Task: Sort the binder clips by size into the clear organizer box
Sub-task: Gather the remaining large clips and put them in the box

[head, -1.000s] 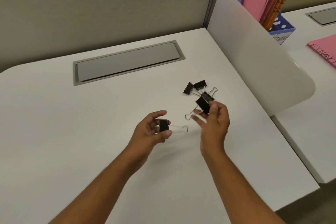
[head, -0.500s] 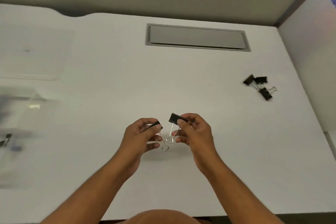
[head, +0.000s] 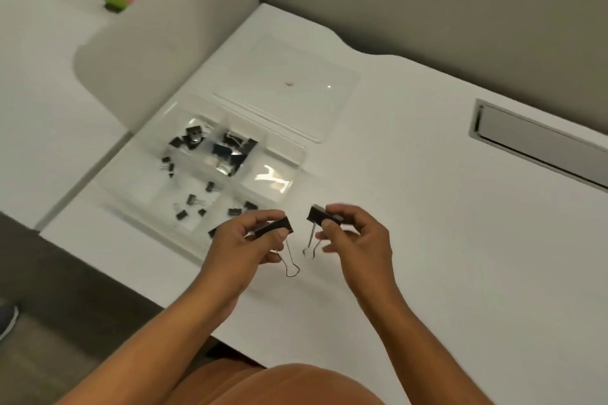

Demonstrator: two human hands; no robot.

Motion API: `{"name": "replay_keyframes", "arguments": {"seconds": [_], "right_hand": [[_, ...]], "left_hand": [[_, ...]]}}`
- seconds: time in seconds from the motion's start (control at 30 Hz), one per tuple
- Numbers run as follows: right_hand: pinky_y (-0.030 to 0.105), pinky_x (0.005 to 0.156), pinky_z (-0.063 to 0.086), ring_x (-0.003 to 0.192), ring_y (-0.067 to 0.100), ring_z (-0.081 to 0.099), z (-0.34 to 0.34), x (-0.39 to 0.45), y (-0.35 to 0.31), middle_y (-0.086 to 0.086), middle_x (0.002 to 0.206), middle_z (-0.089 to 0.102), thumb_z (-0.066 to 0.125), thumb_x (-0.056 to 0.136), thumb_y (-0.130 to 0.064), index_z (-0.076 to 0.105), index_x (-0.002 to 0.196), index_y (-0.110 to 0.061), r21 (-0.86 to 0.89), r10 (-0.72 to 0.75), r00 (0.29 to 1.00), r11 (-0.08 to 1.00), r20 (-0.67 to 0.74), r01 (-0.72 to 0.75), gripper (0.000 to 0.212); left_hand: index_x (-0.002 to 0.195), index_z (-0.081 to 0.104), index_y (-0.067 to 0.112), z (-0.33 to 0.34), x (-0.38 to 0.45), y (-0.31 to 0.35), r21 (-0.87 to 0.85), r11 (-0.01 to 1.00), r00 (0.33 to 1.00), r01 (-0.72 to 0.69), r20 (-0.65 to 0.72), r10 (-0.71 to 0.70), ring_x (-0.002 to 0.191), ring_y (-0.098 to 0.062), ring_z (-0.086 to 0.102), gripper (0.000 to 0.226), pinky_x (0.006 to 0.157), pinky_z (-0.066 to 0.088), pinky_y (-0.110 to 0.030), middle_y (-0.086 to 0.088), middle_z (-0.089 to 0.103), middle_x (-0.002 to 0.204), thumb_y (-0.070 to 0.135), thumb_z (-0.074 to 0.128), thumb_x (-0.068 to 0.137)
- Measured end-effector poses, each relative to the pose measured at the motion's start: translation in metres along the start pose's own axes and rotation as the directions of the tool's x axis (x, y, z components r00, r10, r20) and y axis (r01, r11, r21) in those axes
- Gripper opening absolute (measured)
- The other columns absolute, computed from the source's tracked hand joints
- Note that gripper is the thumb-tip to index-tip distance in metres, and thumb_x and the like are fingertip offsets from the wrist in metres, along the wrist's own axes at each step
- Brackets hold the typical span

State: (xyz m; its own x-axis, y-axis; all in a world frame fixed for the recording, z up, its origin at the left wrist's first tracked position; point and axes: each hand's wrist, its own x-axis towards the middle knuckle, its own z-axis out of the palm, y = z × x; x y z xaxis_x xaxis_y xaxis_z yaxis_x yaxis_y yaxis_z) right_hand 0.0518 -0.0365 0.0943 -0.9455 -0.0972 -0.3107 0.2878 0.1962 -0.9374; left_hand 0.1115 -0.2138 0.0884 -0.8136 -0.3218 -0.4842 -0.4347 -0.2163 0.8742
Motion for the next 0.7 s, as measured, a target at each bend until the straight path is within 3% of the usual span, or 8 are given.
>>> {"name": "replay_keyframes", "arguments": {"seconds": [0.1,0.17,0.3,0.37,0.47,0.57,0.63,0.7], "right_hand": [[0.020,0.077,0.058,0.090,0.002,0.072,0.043,0.030,-0.023,-0.022,0.099,0.073,0.071,0.094,-0.015,0.071,0.106,-0.033,-0.170,-0.188,0.980,0.966,0.065,0.196,0.022],[0.014,0.076,0.052,0.093,0.000,0.068,0.067,0.053,-0.036,-0.022,0.098,0.071,0.070,0.095,-0.016,0.068,0.109,-0.027,-0.262,-0.298,0.950,0.913,0.097,0.313,0.018],[0.038,0.089,0.049,0.099,0.018,0.061,0.097,0.096,-0.034,-0.008,0.101,0.071,0.066,0.098,-0.023,0.062,0.110,-0.024,-0.536,-0.354,0.916,0.745,0.186,0.397,0.013],[0.040,0.092,0.040,0.104,0.024,0.053,0.102,0.109,-0.027,-0.007,0.096,0.065,0.062,0.101,-0.025,0.061,0.112,-0.023,-0.681,-0.331,0.917,0.619,0.225,0.390,0.011],[0.042,0.091,0.037,0.105,0.026,0.047,0.104,0.116,-0.019,-0.012,0.087,0.052,0.054,0.106,-0.027,0.063,0.111,-0.025,-0.793,-0.298,0.909,0.456,0.291,0.404,0.010],[0.042,0.090,0.039,0.109,0.027,0.046,0.102,0.119,-0.011,-0.007,0.112,0.066,0.056,0.106,-0.030,0.072,0.116,-0.032,-0.828,-0.310,0.892,0.358,0.330,0.431,0.019],[0.040,0.088,0.039,0.111,0.028,0.048,0.097,0.119,-0.007,-0.005,0.125,0.065,0.060,0.104,-0.026,0.073,0.122,-0.034,-0.835,-0.386,0.883,0.365,0.267,0.412,0.024],[0.040,0.086,0.041,0.109,0.028,0.050,0.089,0.115,-0.005,-0.002,0.123,0.065,0.063,0.101,-0.018,0.073,0.124,-0.032,-0.813,-0.464,0.868,0.429,0.177,0.395,0.028]], "left_hand": [[0.111,0.076,0.020,-0.033,0.007,0.005,-0.025,0.999,0.997,-0.035,-0.070,0.033,0.084,-0.026,0.076,0.028,0.077,0.064,-0.037,-0.007,0.075,0.100,0.003,0.077,0.089],[0.111,0.074,0.018,-0.046,0.012,0.008,-0.011,0.998,0.994,-0.068,-0.089,0.066,0.085,-0.025,0.077,0.027,0.078,0.064,-0.038,-0.004,0.076,0.096,0.003,0.077,0.088],[0.105,0.074,0.020,-0.057,0.024,0.013,0.080,0.986,0.982,-0.147,-0.105,0.155,0.084,-0.020,0.077,0.022,0.073,0.063,-0.027,0.000,0.077,0.098,0.010,0.081,0.086],[0.104,0.074,0.025,-0.058,0.034,0.016,0.192,0.956,0.961,-0.223,-0.121,0.249,0.087,-0.016,0.076,0.021,0.069,0.059,-0.020,0.004,0.073,0.105,0.016,0.082,0.086],[0.107,0.075,0.025,-0.058,0.054,0.026,0.369,0.854,0.890,-0.367,-0.127,0.437,0.094,-0.008,0.071,0.022,0.069,0.054,-0.014,0.007,0.065,0.108,0.020,0.082,0.087],[0.109,0.075,0.023,-0.055,0.081,0.039,0.576,0.678,0.794,-0.457,-0.079,0.603,0.100,-0.006,0.060,0.022,0.078,0.044,-0.012,0.012,0.066,0.106,0.025,0.080,0.089],[0.111,0.075,0.023,-0.051,0.102,0.043,0.694,0.558,0.753,-0.455,-0.036,0.657,0.108,-0.014,0.052,0.023,0.086,0.044,-0.027,0.010,0.070,0.107,0.031,0.079,0.089],[0.111,0.075,0.025,-0.047,0.120,0.044,0.753,0.490,0.748,-0.439,0.004,0.664,0.112,-0.020,0.047,0.025,0.093,0.043,-0.040,0.010,0.072,0.106,0.036,0.079,0.089]]}}
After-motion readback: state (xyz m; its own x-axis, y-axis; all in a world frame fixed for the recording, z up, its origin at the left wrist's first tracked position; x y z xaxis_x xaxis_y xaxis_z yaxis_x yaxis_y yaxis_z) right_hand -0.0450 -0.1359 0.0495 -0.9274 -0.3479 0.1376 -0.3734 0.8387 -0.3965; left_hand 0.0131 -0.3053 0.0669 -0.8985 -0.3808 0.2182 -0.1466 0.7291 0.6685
